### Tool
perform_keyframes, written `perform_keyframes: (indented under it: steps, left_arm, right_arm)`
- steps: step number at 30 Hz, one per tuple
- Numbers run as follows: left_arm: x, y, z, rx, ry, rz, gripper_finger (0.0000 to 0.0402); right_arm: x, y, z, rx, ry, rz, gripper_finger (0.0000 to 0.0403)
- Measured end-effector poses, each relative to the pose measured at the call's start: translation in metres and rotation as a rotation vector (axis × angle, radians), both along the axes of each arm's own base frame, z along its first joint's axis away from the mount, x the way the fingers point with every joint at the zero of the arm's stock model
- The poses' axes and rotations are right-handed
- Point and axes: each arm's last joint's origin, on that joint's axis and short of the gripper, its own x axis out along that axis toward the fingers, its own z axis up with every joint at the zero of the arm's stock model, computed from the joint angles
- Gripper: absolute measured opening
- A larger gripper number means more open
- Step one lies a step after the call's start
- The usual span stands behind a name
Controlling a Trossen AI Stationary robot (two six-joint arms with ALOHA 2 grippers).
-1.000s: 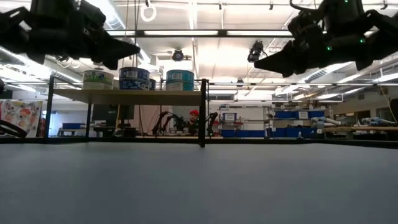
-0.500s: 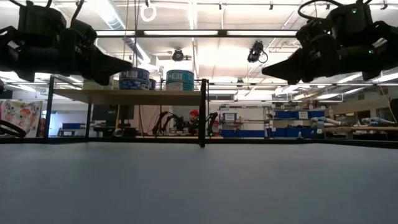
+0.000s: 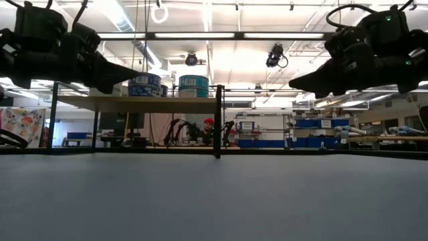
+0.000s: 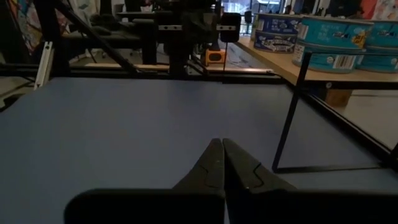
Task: Stack canned seafood by type on shelf
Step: Return to Home Position
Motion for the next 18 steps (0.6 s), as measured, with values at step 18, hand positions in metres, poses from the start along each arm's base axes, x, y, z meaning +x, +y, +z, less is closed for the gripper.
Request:
perform_keyframes:
  steps: [18]
  left_arm:
    - [-0.025, -0.004, 0.007, 0.027, -0.040, 0.162, 0.0002]
  right_arm:
    - [-0.030, -0.005, -0.002, -0.017, -0.050, -0.094, 0.0000]
